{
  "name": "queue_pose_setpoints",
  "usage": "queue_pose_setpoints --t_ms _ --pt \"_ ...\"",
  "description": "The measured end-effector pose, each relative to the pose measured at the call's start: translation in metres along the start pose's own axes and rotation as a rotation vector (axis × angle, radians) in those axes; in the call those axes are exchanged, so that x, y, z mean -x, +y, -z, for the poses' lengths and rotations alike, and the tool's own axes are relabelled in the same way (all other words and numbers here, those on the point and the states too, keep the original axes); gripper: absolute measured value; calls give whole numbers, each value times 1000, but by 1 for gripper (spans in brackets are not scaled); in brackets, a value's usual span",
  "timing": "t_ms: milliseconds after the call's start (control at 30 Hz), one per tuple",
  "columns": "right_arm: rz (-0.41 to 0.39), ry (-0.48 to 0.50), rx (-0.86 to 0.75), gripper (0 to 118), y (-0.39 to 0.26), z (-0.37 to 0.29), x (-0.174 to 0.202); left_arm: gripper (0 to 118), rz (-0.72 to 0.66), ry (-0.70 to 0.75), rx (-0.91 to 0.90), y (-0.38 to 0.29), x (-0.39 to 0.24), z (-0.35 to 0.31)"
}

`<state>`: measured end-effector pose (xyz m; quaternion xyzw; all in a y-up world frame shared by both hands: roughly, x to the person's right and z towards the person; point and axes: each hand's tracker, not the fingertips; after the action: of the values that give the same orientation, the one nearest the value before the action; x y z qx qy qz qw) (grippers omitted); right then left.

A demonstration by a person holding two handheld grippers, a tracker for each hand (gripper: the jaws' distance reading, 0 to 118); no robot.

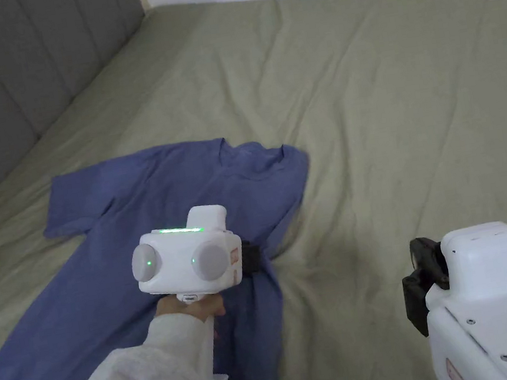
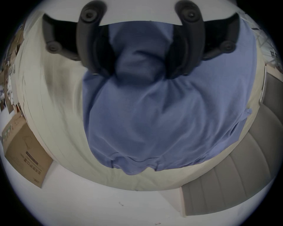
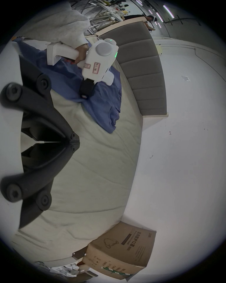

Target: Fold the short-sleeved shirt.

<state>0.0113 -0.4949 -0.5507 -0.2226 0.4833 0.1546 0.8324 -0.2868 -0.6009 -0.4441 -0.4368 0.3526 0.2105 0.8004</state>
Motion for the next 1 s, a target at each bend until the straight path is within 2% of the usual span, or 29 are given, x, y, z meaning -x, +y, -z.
queue_pose_setpoints --t_ms 33,67,100,167,267,333,400,433,533,667,833,1000 --pt "10 1 3 0 -1 -1 -1 42 6 -3 2 5 3 -2" --pt "17 3 4 0 -1 -4 -3 16 -5 4 4 6 5 -4" --pt "21 3 4 0 -1 -6 -3 9 -32 44 7 7 7 -5" --pt "18 -3 8 0 0 -11 -5 9 -120 -20 35 9 11 -5" --pt "11 -24 2 0 2 -20 -12 9 -153 -51 46 16 16 -14" --pt "25 -42 -11 0 4 -27 -22 9 -248 -114 51 25 28 -26" --pt "52 -85 -24 0 8 -36 -35 9 -361 -243 -13 33 36 -49" --pt "62 -95 -31 0 9 -40 -41 9 -364 -268 -49 38 34 -63" --pt "106 -139 -54 0 13 -56 -62 9 -240 -264 -128 66 5 -105" --pt "127 -229 -106 0 18 -87 -91 9 -234 -454 -215 103 -52 -152" --pt "172 -368 -167 0 18 -134 -134 9 -21 -611 -274 117 -180 -202" --pt "242 -544 -194 0 5 -184 -184 9 216 -896 -226 70 -316 -233"
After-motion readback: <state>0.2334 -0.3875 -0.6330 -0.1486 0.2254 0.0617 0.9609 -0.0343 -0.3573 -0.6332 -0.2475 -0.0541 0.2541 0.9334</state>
